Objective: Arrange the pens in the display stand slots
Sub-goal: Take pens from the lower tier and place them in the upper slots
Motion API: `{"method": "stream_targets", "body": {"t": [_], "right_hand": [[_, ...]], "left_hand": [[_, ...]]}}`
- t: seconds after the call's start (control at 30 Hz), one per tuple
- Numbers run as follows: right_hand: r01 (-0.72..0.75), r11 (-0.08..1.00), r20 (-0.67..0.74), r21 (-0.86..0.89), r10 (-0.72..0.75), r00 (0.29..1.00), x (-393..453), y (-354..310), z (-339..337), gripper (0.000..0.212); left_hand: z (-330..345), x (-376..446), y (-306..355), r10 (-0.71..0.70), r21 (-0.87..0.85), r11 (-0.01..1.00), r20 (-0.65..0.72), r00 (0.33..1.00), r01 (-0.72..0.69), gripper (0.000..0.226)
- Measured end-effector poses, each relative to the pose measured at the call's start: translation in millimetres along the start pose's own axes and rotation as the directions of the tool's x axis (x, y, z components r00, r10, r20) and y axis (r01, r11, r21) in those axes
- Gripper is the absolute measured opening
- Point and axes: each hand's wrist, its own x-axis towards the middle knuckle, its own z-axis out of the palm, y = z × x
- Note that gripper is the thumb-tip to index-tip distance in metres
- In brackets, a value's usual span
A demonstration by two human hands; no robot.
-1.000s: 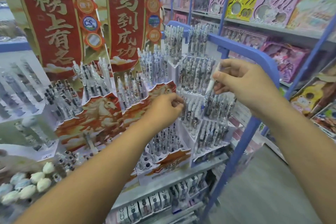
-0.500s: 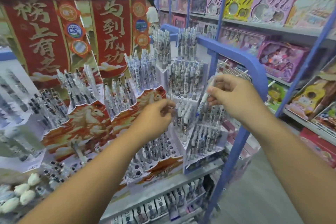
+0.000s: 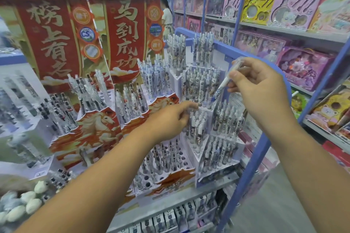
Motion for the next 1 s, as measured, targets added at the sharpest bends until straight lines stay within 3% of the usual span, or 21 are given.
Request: {"method": "stream_targets", "body": {"t": [0.1,0.43,0.7,0.87,1.0], "right_hand": [[-0.007,1.000,-0.009,-0.029,0.006,1.000,6,-4,1,0.017],[0.023,0.983,0.022,-0.181,-0.019,1.000,41,-24,4,0.025],[-0.005,0.907,0.108,-0.421,0.055,0.993,60,-27,14,0.002],[-0.051,0.884,0.144,-0.464,0.132,0.981,60,-14,22,0.004],[0.013,0.836,0.143,-0.549,0.079,0.987,62,-17,24,0.008]], "left_hand": [[-1,-4,0,0.018,0.038,0.999,-0.076,0.997,-0.016,0.029],[-9,-12,-4,0.026,-0.132,0.990,-0.144,0.989,-0.046,0.037],[-8,-10,-2,-0.010,-0.094,0.996,-0.186,0.982,-0.008,0.032],[-8,-12,-4,-0.021,-0.074,0.997,-0.195,0.981,0.006,0.031],[-11,-13,0,-0.054,-0.120,0.992,-0.226,0.973,0.027,0.026]]}}
